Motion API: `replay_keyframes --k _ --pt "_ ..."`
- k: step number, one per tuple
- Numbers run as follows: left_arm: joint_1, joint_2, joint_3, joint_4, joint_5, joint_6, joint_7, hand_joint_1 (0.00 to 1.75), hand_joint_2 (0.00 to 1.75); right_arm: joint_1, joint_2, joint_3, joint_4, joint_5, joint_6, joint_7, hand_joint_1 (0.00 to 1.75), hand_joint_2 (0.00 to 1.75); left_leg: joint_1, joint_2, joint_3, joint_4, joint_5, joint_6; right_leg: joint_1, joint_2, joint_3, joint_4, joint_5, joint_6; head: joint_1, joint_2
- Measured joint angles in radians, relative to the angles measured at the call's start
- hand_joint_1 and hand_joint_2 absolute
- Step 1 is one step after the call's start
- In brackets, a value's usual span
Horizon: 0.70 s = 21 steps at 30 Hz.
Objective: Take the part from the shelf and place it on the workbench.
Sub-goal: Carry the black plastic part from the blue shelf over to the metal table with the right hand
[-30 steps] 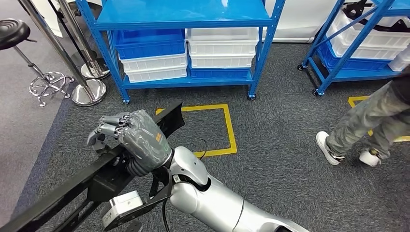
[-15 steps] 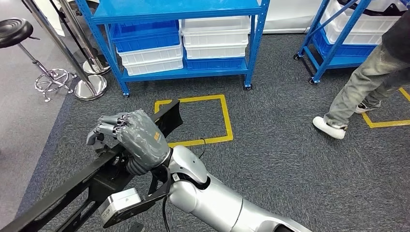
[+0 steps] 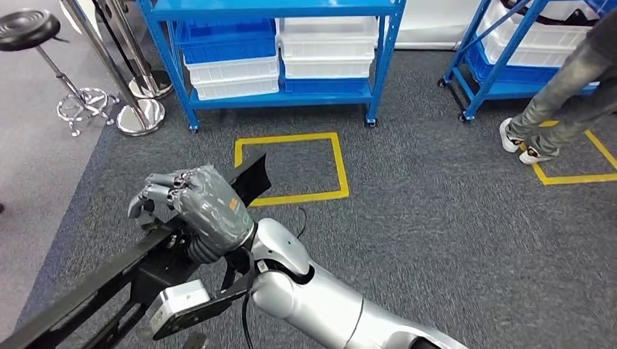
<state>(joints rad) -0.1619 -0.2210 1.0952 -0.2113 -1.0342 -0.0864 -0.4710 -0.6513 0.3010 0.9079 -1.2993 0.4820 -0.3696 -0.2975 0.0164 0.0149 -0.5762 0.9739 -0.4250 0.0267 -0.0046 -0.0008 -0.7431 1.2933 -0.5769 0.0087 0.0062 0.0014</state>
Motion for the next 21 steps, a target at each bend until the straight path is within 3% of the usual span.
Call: replay_keyframes --k 1,2,3,5,6,7,9,10,12,14,15,16,17,18,19,21 --pt "0.000 0.000 0.000 0.000 0.000 0.000 0.000 0.00 1.75 0.000 0.000 0.000 0.002 0.000 0.000 0.000 1.75 1.75 0.000 0.001 -0.019 0.004 0.012 -0.003 -0.003 0.000 0.013 0.018 0.017 0.003 0.000 0.000" --pt "0.000 0.000 0.000 0.000 0.000 0.000 0.000 0.00 1.75 0.000 0.000 0.000 0.003 -0.001 0.001 0.000 1.75 1.75 0.001 0.001 -0.038 0.009 0.023 -0.006 -0.006 0.000 0.043 0.002 0.045 0.004 0.000 0.000" --pt "0.000 0.000 0.000 0.000 0.000 -0.001 0.000 0.00 1.75 -0.001 0.001 0.000 0.005 -0.001 0.002 0.000 1.75 1.75 0.001 0.001 -0.055 0.015 0.033 -0.010 -0.009 0.000 0.091 -0.047 0.067 0.003 0.000 0.000" --pt "-0.001 0.000 0.000 0.000 0.000 -0.001 0.000 0.00 1.75 -0.005 0.007 0.000 0.006 -0.001 0.005 0.000 1.75 1.75 0.000 0.000 -0.081 0.027 0.050 -0.021 -0.006 0.000 0.207 -0.197 0.057 -0.002 0.000 0.000" --pt "-0.001 0.000 0.000 0.000 0.000 -0.001 0.000 0.00 1.75 -0.007 0.010 0.000 0.006 -0.002 0.007 0.000 1.75 1.75 0.000 -0.001 -0.088 0.029 0.059 -0.028 -0.003 0.001 0.245 -0.252 0.043 -0.005 0.000 0.000" --pt "-0.002 0.000 0.000 0.000 0.000 -0.001 -0.001 0.00 1.75 -0.010 0.013 0.000 0.007 -0.002 0.007 -0.001 1.75 1.75 0.000 -0.001 -0.092 0.029 0.068 -0.035 0.000 0.001 0.261 -0.285 0.031 -0.009 -0.001 0.000" --pt "-0.003 0.000 0.000 0.000 0.002 -0.001 -0.007 0.00 1.75 -0.012 0.014 0.000 0.010 -0.003 0.007 -0.002 1.75 1.75 0.005 -0.001 -0.096 0.022 0.083 -0.050 0.002 0.000 0.252 -0.294 0.043 -0.024 -0.001 0.000" --pt "-0.003 0.000 0.000 0.000 0.003 -0.002 -0.012 0.00 1.75 -0.013 0.015 0.000 0.013 -0.003 0.007 -0.002 1.75 1.75 0.008 -0.002 -0.103 0.031 0.069 -0.055 0.001 -0.002 0.245 -0.298 0.052 -0.035 -0.001 0.000" --pt "-0.003 0.001 0.000 0.000 0.005 -0.001 -0.020 0.00 1.75 -0.014 0.015 0.000 0.017 -0.003 0.007 -0.004 1.75 1.75 0.011 -0.005 -0.131 0.102 -0.004 -0.063 -0.001 -0.005 0.227 -0.304 0.076 -0.051 -0.001 0.000" --pt "-0.003 0.001 0.000 0.000 0.006 0.001 -0.023 0.00 1.75 -0.014 0.016 0.000 0.021 -0.003 0.008 -0.005 1.75 1.75 0.011 -0.006 -0.171 0.235 -0.093 -0.070 0.003 -0.005 0.203 -0.303 0.095 -0.056 -0.001 0.000" --pt "-0.004 0.001 0.000 0.000 0.006 0.002 -0.024 0.00 1.75 -0.014 0.016 0.000 0.024 -0.003 0.009 -0.005 1.75 1.75 0.011 -0.006 -0.183 0.295 -0.113 -0.071 0.005 -0.005 0.189 -0.301 0.105 -0.057 -0.001 0.000" --pt "-0.004 0.001 0.000 0.000 0.006 0.003 -0.024 0.00 1.75 -0.014 0.016 0.000 0.027 -0.003 0.009 -0.005 1.75 1.75 0.011 -0.006 -0.180 0.325 -0.110 -0.071 0.008 -0.005 0.176 -0.299 0.113 -0.057 -0.001 0.000" --pt "-0.004 0.001 0.000 0.000 0.006 0.004 -0.024 0.00 1.75 -0.013 0.016 0.000 0.029 -0.003 0.010 -0.005 1.75 1.75 0.011 -0.006 -0.158 0.318 -0.092 -0.069 0.009 -0.005 0.165 -0.296 0.120 -0.056 -0.001 0.000" --pt "-0.004 0.001 0.000 0.000 0.006 0.006 -0.024 0.00 1.75 -0.014 0.016 0.000 0.030 -0.003 0.010 -0.005 1.75 1.75 0.010 -0.006 -0.117 0.272 -0.067 -0.065 0.011 -0.004 0.155 -0.293 0.126 -0.055 -0.001 0.000" --pt "-0.005 0.001 0.000 0.000 0.005 0.010 -0.025 0.00 1.75 -0.014 0.016 0.000 0.031 -0.003 0.010 -0.005 1.75 1.75 0.008 -0.007 -0.060 0.198 -0.053 -0.058 0.012 -0.004 0.148 -0.290 0.131 -0.052 -0.001 0.000" --pt "-0.009 0.001 -0.001 0.000 0.003 0.016 -0.026 0.00 1.75 -0.016 0.016 0.000 0.031 -0.003 0.010 -0.005 1.75 1.75 0.001 -0.008 0.034 0.060 -0.053 -0.045 0.016 -0.004 0.139 -0.285 0.139 -0.044 -0.001 0.000"
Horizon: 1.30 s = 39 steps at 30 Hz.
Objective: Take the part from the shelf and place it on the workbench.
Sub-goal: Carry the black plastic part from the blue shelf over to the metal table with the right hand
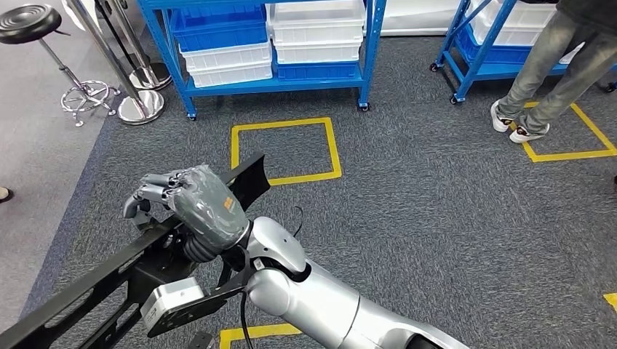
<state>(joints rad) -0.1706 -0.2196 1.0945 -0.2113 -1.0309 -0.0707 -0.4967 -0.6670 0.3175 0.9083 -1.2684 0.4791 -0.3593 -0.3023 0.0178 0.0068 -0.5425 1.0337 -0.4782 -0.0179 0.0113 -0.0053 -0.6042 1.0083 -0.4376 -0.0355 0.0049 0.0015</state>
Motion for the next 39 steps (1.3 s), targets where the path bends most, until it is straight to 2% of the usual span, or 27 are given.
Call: replay_keyframes --k 1,3,4,5,7,8,9,10,11,13,15,16,18,20,21,23,24,25,26,27,28,30,32,34,35,36,39 --pt "-0.002 0.000 0.000 0.000 -0.001 0.001 0.000 0.00 1.75 0.000 0.000 0.000 0.000 0.000 0.000 0.000 1.75 1.75 -0.003 0.000 0.022 -0.036 -0.007 0.005 0.001 -0.001 -0.003 0.001 0.004 0.005 0.000 0.000" --pt "-0.002 0.000 0.000 0.000 -0.001 0.002 0.000 0.00 1.75 -0.001 0.000 0.000 0.000 0.000 0.001 -0.001 1.75 1.75 -0.003 0.000 0.024 -0.053 -0.005 0.017 0.001 -0.002 -0.007 0.002 0.011 0.017 0.000 0.000" --pt "-0.002 0.000 0.000 0.000 -0.001 0.002 0.000 0.00 1.75 -0.001 0.000 0.000 0.000 0.000 0.001 -0.001 1.75 1.75 -0.001 0.002 0.023 -0.058 0.001 0.026 0.000 -0.002 -0.012 0.010 0.005 0.023 0.000 0.000" --pt "-0.002 0.000 0.000 0.000 -0.001 0.002 0.000 0.00 1.75 -0.002 0.000 0.000 0.000 0.000 0.001 -0.001 1.75 1.75 0.002 0.003 0.020 -0.062 0.008 0.035 -0.001 0.000 -0.022 0.032 -0.012 0.029 0.000 0.000" --pt "-0.004 -0.001 -0.001 0.000 -0.001 0.003 0.000 0.00 1.75 -0.003 -0.002 0.000 0.000 0.000 0.001 -0.001 1.75 1.75 0.003 0.005 0.012 -0.066 0.018 0.046 -0.006 0.003 -0.067 0.135 -0.078 0.039 0.001 0.000" --pt "-0.004 -0.001 -0.001 0.000 -0.001 0.005 0.000 0.00 1.75 -0.003 -0.004 0.001 0.001 0.000 0.002 -0.001 1.75 1.75 0.003 0.005 0.006 -0.064 0.021 0.048 -0.009 0.004 -0.096 0.204 -0.113 0.043 0.000 0.000" --pt "-0.003 -0.001 -0.001 0.000 -0.001 0.008 0.000 0.00 1.75 -0.002 -0.006 0.001 0.002 0.000 0.003 -0.002 1.75 1.75 0.003 0.005 0.000 -0.062 0.024 0.048 -0.013 0.004 -0.119 0.260 -0.134 0.046 0.001 0.000" --pt "-0.003 -0.001 -0.001 0.000 -0.001 0.011 0.000 0.00 1.75 -0.001 -0.009 0.001 0.003 0.000 0.005 -0.002 1.75 1.75 0.003 0.005 -0.005 -0.059 0.026 0.048 -0.015 0.004 -0.127 0.285 -0.137 0.049 0.000 0.000" --pt "-0.002 -0.001 -0.001 0.000 -0.001 0.015 0.000 0.00 1.75 -0.001 -0.011 0.001 0.003 0.000 0.007 -0.003 1.75 1.75 0.003 0.005 -0.010 -0.055 0.027 0.047 -0.018 0.004 -0.115 0.271 -0.121 0.050 0.000 0.000" --pt "-0.003 -0.002 -0.002 0.000 -0.002 0.019 -0.001 0.00 1.75 -0.002 -0.012 0.001 0.003 0.000 0.010 -0.005 1.75 1.75 0.003 0.004 -0.015 -0.045 0.025 0.043 -0.022 0.003 -0.042 0.145 -0.064 0.047 0.000 0.000" --pt "-0.004 -0.003 -0.004 0.000 -0.002 0.020 -0.002 0.00 1.75 -0.003 -0.012 0.001 0.003 0.000 0.011 -0.006 1.75 1.75 0.000 0.004 -0.021 -0.035 0.023 0.032 -0.020 0.004 0.014 0.039 -0.034 0.040 0.000 0.000" --pt "-0.004 -0.003 -0.005 0.000 -0.002 0.020 -0.003 0.00 1.75 -0.004 -0.012 0.001 0.003 0.000 0.012 -0.007 1.75 1.75 -0.001 0.004 -0.024 -0.032 0.023 0.026 -0.017 0.005 0.022 0.020 -0.033 0.036 0.000 0.000" --pt "-0.005 -0.003 -0.007 0.000 -0.002 0.020 -0.003 0.00 1.75 -0.004 -0.012 0.002 0.003 0.000 0.014 -0.008 1.75 1.75 -0.001 0.005 -0.027 -0.033 0.026 0.013 -0.015 0.007 0.018 0.018 -0.029 0.027 0.000 0.000" --pt "-0.006 -0.003 -0.009 0.000 -0.002 0.021 -0.003 0.00 1.75 -0.005 -0.012 0.002 0.003 0.000 0.015 -0.009 1.75 1.75 0.003 0.003 -0.038 -0.012 0.008 0.003 -0.018 0.006 0.018 0.009 -0.021 0.013 0.000 0.000" --pt "-0.006 -0.003 -0.009 0.000 -0.002 0.021 -0.003 0.00 1.75 -0.006 -0.012 0.002 0.003 0.000 0.015 -0.010 1.75 1.75 0.004 0.002 -0.055 0.024 -0.016 -0.002 -0.021 0.005 0.018 0.005 -0.017 0.007 0.000 0.000" --pt "-0.005 -0.003 -0.009 0.000 -0.001 0.023 -0.004 0.00 1.75 -0.006 -0.012 0.002 0.003 0.000 0.015 -0.013 1.75 1.75 0.005 0.002 -0.111 0.149 -0.084 -0.008 -0.021 0.004 0.013 0.003 -0.013 0.000 0.000 0.000" --pt "-0.005 -0.003 -0.009 0.000 -0.001 0.024 -0.005 0.00 1.75 -0.005 -0.012 0.002 0.004 0.000 0.015 -0.015 1.75 1.75 0.005 0.002 -0.139 0.210 -0.107 -0.010 -0.019 0.004 0.010 0.005 -0.013 -0.001 0.000 0.000" --pt "-0.004 -0.003 -0.010 0.000 -0.001 0.026 -0.006 0.00 1.75 -0.004 -0.013 0.002 0.005 -0.001 0.016 -0.016 1.75 1.75 0.005 0.002 -0.154 0.245 -0.113 -0.011 -0.018 0.005 0.007 0.008 -0.012 -0.001 0.000 0.000" --pt "-0.004 -0.003 -0.010 0.000 -0.001 0.028 -0.006 0.00 1.75 -0.004 -0.013 0.002 0.005 -0.003 0.018 -0.017 1.75 1.75 0.005 0.001 -0.150 0.242 -0.100 -0.010 -0.017 0.009 0.004 0.011 -0.012 -0.001 0.000 0.000" --pt "-0.004 -0.003 -0.011 0.000 -0.001 0.031 -0.007 0.00 1.75 -0.004 -0.013 0.002 0.006 -0.006 0.019 -0.018 1.75 1.75 0.005 -0.002 -0.127 0.199 -0.071 -0.008 -0.016 0.014 0.003 0.014 -0.012 -0.001 0.000 0.000" --pt "-0.004 -0.003 -0.012 0.000 -0.001 0.034 -0.008 0.00 1.75 -0.004 -0.013 0.002 0.006 -0.011 0.021 -0.020 1.75 1.75 0.005 -0.012 -0.090 0.128 -0.037 -0.004 -0.016 0.020 0.002 0.017 -0.012 0.000 0.000 0.000" --pt "-0.004 -0.002 -0.015 0.000 0.000 0.038 -0.010 0.00 1.75 -0.004 -0.012 0.002 0.006 -0.021 0.026 -0.024 1.75 1.75 0.005 -0.041 -0.029 0.009 0.000 0.004 -0.014 0.032 -0.004 0.022 -0.010 0.007 0.000 0.000" --pt "-0.004 -0.001 -0.016 0.000 0.002 0.040 -0.012 0.00 1.75 -0.004 -0.012 0.002 0.006 -0.027 0.032 -0.028 1.75 1.75 0.002 -0.053 -0.013 -0.025 0.001 0.011 -0.016 0.045 -0.011 0.023 -0.004 0.019 0.000 0.000" --pt "-0.005 -0.001 -0.017 0.000 0.002 0.041 -0.013 0.00 1.75 -0.004 -0.012 0.002 0.006 -0.029 0.035 -0.032 1.75 1.75 0.002 -0.037 -0.013 -0.033 0.010 0.022 -0.017 0.054 -0.015 0.022 0.001 0.032 0.000 0.000" --pt "-0.006 -0.002 -0.018 0.000 0.002 0.041 -0.013 0.00 1.75 -0.004 -0.012 0.002 0.006 -0.030 0.035 -0.033 1.75 1.75 0.005 -0.029 -0.012 -0.038 0.015 0.029 -0.017 0.049 -0.021 0.031 -0.008 0.038 0.000 0.000" --pt "-0.007 -0.003 -0.018 0.000 0.002 0.041 -0.013 0.00 1.75 -0.005 -0.013 0.002 0.006 -0.031 0.036 -0.034 1.75 1.75 0.007 -0.019 -0.011 -0.043 0.019 0.036 -0.016 0.040 -0.035 0.060 -0.028 0.043 0.001 0.000" --pt "-0.006 -0.003 -0.018 0.000 0.002 0.043 -0.013 0.00 1.75 -0.002 -0.016 0.002 0.006 -0.034 0.036 -0.035 1.75 1.75 0.006 0.009 -0.015 -0.046 0.023 0.044 -0.020 0.017 -0.120 0.241 -0.121 0.054 0.001 0.000"
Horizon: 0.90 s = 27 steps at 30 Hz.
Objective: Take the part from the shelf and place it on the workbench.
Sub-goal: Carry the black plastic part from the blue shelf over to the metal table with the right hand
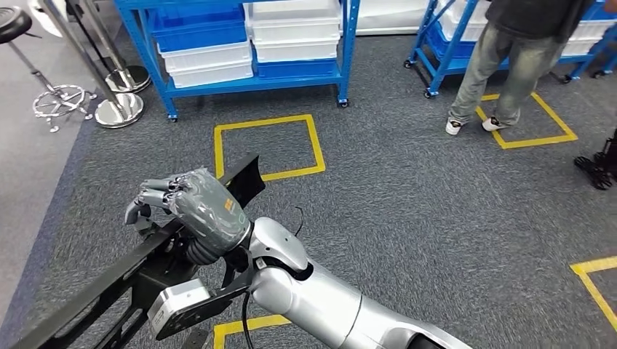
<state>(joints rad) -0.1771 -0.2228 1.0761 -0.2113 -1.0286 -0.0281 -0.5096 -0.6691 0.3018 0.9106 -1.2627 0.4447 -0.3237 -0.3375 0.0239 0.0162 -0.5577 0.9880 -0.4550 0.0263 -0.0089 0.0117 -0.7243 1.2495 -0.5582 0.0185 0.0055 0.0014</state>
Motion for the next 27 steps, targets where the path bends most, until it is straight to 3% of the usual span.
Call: replay_keyframes --k 1,2,4,6,8,10,12,14,16,17,18,19,21,23,25,27 --pt "0.001 0.000 0.000 0.000 0.000 0.001 0.000 0.00 1.75 0.002 -0.002 0.000 0.000 -0.001 0.000 0.000 1.75 1.75 0.000 0.010 -0.002 0.001 0.000 0.000 -0.002 -0.002 -0.020 0.043 -0.011 0.002 0.000 0.000" --pt "0.001 0.000 0.000 0.000 0.000 0.001 0.000 0.00 1.75 0.004 -0.004 0.000 0.000 -0.001 0.000 0.000 1.75 1.75 -0.001 0.019 -0.002 0.002 0.000 0.000 -0.003 -0.004 -0.022 0.051 -0.004 0.004 0.000 0.000" --pt "-0.001 0.000 0.000 0.000 0.000 0.002 0.000 0.00 1.75 0.006 -0.006 0.000 0.000 -0.002 0.000 0.000 1.75 1.75 -0.001 0.036 -0.002 0.006 -0.003 -0.004 -0.004 -0.020 0.033 -0.045 0.054 0.001 0.000 0.000" --pt "-0.002 -0.001 0.000 0.000 0.000 0.003 0.001 0.00 1.75 0.004 -0.006 0.000 0.000 -0.002 0.000 0.000 1.75 1.75 -0.005 0.051 -0.002 0.011 -0.008 -0.013 0.004 -0.058 0.100 -0.174 0.098 -0.010 0.000 0.000" --pt "-0.002 -0.001 0.000 0.000 0.000 0.007 0.005 0.00 1.75 0.003 -0.005 0.000 0.000 -0.004 0.000 -0.001 1.75 1.75 -0.010 0.066 -0.002 0.014 -0.011 -0.024 0.013 -0.073 0.119 -0.221 0.103 -0.022 0.000 0.000" --pt "-0.002 -0.001 -0.002 0.000 -0.002 0.011 0.014 0.00 1.75 0.004 -0.005 0.000 -0.001 -0.005 0.000 -0.001 1.75 1.75 -0.009 0.078 -0.001 0.014 -0.014 -0.036 0.012 -0.052 0.115 -0.225 0.109 -0.034 0.000 0.000" --pt "-0.003 0.000 -0.006 0.000 -0.007 0.011 0.023 0.00 1.75 0.005 -0.005 0.000 -0.003 -0.005 -0.001 -0.002 1.75 1.75 -0.004 0.047 -0.013 0.048 -0.045 -0.046 0.006 -0.033 0.117 -0.233 0.116 -0.047 0.000 0.000" --pt "0.000 0.002 -0.012 0.000 -0.012 0.012 0.032 0.00 1.75 0.010 -0.006 0.000 -0.006 -0.006 -0.003 -0.003 1.75 1.75 -0.002 0.003 -0.059 0.160 -0.110 -0.052 0.004 -0.014 0.116 -0.235 0.120 -0.055 0.000 0.000" --pt "0.007 0.005 -0.018 0.000 -0.017 0.014 0.039 0.00 1.75 0.020 -0.008 0.000 -0.008 -0.006 -0.004 -0.004 1.75 1.75 -0.002 -0.007 -0.115 0.278 -0.152 -0.053 0.006 0.008 0.115 -0.233 0.120 -0.057 0.000 0.000" --pt "0.010 0.008 -0.021 0.000 -0.019 0.015 0.041 0.00 1.75 0.027 -0.010 0.000 -0.010 -0.006 -0.004 -0.004 1.75 1.75 -0.002 -0.009 -0.125 0.295 -0.146 -0.053 0.008 0.021 0.114 -0.230 0.120 -0.057 0.000 0.000" --pt "0.013 0.011 -0.023 0.000 -0.020 0.016 0.042 0.00 1.75 0.033 -0.013 0.000 -0.012 -0.006 -0.006 -0.004 1.75 1.75 -0.002 -0.011 -0.117 0.274 -0.122 -0.050 0.008 0.034 0.114 -0.228 0.120 -0.056 0.000 0.000" --pt "0.014 0.014 -0.025 0.000 -0.020 0.016 0.042 0.00 1.75 0.038 -0.015 0.000 -0.016 -0.008 -0.007 -0.004 1.75 1.75 -0.002 -0.017 -0.093 0.218 -0.084 -0.047 0.008 0.047 0.114 -0.225 0.120 -0.056 0.000 0.000" --pt "0.015 0.021 -0.028 0.000 -0.020 0.017 0.039 0.00 1.75 0.044 -0.016 0.000 -0.028 -0.010 -0.008 -0.008 1.75 1.75 -0.001 -0.055 -0.036 0.087 -0.028 -0.037 0.008 0.071 0.111 -0.221 0.120 -0.053 0.000 0.000" --pt "0.015 0.026 -0.032 0.000 -0.019 0.018 0.034 0.00 1.75 0.048 -0.016 0.000 -0.038 -0.012 -0.008 -0.014 1.75 1.75 -0.002 -0.081 -0.009 0.028 -0.018 -0.031 0.005 0.091 0.103 -0.219 0.124 -0.042 0.000 0.000" --pt "0.015 0.028 -0.034 0.000 -0.018 0.016 0.030 0.00 1.75 0.054 -0.016 0.000 -0.047 -0.013 -0.008 -0.017 1.75 1.75 -0.003 -0.067 -0.006 0.020 -0.014 -0.023 0.003 0.105 0.097 -0.221 0.129 -0.027 0.000 0.000" --pt "0.016 0.028 -0.040 0.000 -0.018 0.008 0.027 0.00 1.75 0.059 -0.018 0.000 -0.056 -0.016 -0.008 -0.018 1.75 1.75 0.000 -0.046 -0.002 0.008 -0.006 -0.010 0.006 0.074 0.086 -0.199 0.111 -0.017 0.000 0.000"
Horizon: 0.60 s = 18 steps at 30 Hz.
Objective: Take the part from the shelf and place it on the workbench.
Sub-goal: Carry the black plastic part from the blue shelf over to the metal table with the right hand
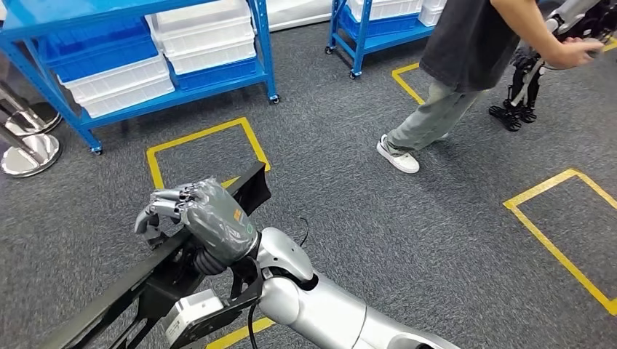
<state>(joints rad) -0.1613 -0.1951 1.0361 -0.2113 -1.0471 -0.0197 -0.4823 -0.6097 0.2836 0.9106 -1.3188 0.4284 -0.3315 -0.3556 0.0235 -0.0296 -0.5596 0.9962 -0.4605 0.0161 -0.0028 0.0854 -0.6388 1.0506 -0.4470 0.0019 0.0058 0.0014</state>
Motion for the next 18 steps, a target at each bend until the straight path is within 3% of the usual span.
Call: replay_keyframes --k 2,4,5,6,7,8,10,11,13,14,16,18 --pt "0.004 0.000 -0.006 0.000 -0.002 -0.005 -0.002 0.00 1.75 0.003 -0.003 0.000 -0.008 -0.004 0.000 0.000 1.75 1.75 0.000 0.025 0.002 -0.007 0.004 0.010 0.000 -0.053 -0.043 0.094 -0.057 0.007 0.000 0.000" --pt "0.011 0.000 -0.008 0.000 -0.005 -0.006 -0.002 0.00 1.75 0.010 -0.007 0.000 -0.011 -0.006 0.000 0.000 1.75 1.75 -0.002 0.051 0.000 -0.007 0.004 0.012 -0.005 -0.072 -0.101 0.216 -0.111 0.013 0.000 0.000" --pt "0.013 0.000 -0.009 0.000 -0.007 -0.007 -0.001 0.00 1.75 0.014 -0.011 0.000 -0.011 -0.006 0.000 0.000 1.75 1.75 -0.002 0.065 0.000 -0.006 0.003 0.012 -0.007 -0.076 -0.114 0.244 -0.115 0.016 0.000 0.000" --pt "0.014 -0.001 -0.010 0.000 -0.008 -0.006 0.001 0.00 1.75 0.019 -0.016 0.000 -0.012 -0.006 0.000 0.000 1.75 1.75 -0.002 0.077 0.000 -0.005 0.002 0.011 -0.009 -0.080 -0.108 0.236 -0.101 0.017 0.000 0.000" --pt "0.013 -0.001 -0.012 0.000 -0.009 -0.005 0.003 0.00 1.75 0.023 -0.019 0.000 -0.015 -0.006 0.000 0.000 1.75 1.75 -0.002 0.089 0.000 -0.004 0.001 0.009 -0.010 -0.088 -0.081 0.189 -0.073 0.017 0.000 0.000" --pt "0.012 -0.001 -0.013 0.000 -0.009 -0.004 0.004 0.00 1.75 0.025 -0.022 0.000 -0.020 -0.006 0.000 0.000 1.75 1.75 -0.002 0.099 0.001 -0.001 -0.002 0.006 -0.010 -0.104 -0.041 0.115 -0.042 0.015 0.000 0.000" --pt "0.010 -0.001 -0.016 0.000 -0.006 0.003 0.007 0.00 1.75 0.027 -0.023 -0.001 -0.034 -0.005 -0.001 0.000 1.75 1.75 -0.006 0.117 0.002 0.003 -0.008 -0.004 -0.002 -0.137 0.020 0.003 -0.007 0.005 0.000 0.000" --pt "0.009 0.000 -0.017 0.000 -0.003 0.006 0.007 0.00 1.75 0.028 -0.023 -0.001 -0.041 -0.005 -0.002 0.000 1.75 1.75 -0.007 0.125 0.003 0.005 -0.010 -0.011 0.002 -0.145 0.031 -0.022 -0.004 0.000 0.000 0.000" --pt "0.007 0.002 -0.017 0.000 0.001 0.010 0.008 0.00 1.75 0.035 -0.025 -0.003 -0.051 -0.005 -0.006 0.000 1.75 1.75 -0.009 0.142 0.008 0.003 -0.012 -0.023 0.007 -0.130 0.028 -0.026 -0.003 -0.011 0.000 0.000" --pt "0.007 0.004 -0.017 0.000 0.002 0.012 0.009 0.00 1.75 0.038 -0.026 -0.004 -0.054 -0.005 -0.008 0.000 1.75 1.75 -0.006 0.141 0.009 0.004 -0.017 -0.030 0.005 -0.120 0.028 -0.028 -0.001 -0.017 0.000 0.000" --pt "0.006 0.008 -0.017 0.000 0.002 0.014 0.010 0.00 1.75 0.043 -0.028 -0.005 -0.059 -0.005 -0.011 -0.001 1.75 1.75 -0.002 0.106 -0.004 0.043 -0.050 -0.038 -0.002 -0.101 0.029 -0.034 0.004 -0.029 0.000 0.000" --pt "0.008 0.012 -0.017 0.000 0.003 0.016 0.014 0.00 1.75 0.048 -0.029 -0.005 -0.065 -0.004 -0.014 -0.002 1.75 1.75 0.000 0.057 -0.055 0.159 -0.116 -0.042 -0.003 -0.081 0.029 -0.036 0.007 -0.036 -0.001 0.000"
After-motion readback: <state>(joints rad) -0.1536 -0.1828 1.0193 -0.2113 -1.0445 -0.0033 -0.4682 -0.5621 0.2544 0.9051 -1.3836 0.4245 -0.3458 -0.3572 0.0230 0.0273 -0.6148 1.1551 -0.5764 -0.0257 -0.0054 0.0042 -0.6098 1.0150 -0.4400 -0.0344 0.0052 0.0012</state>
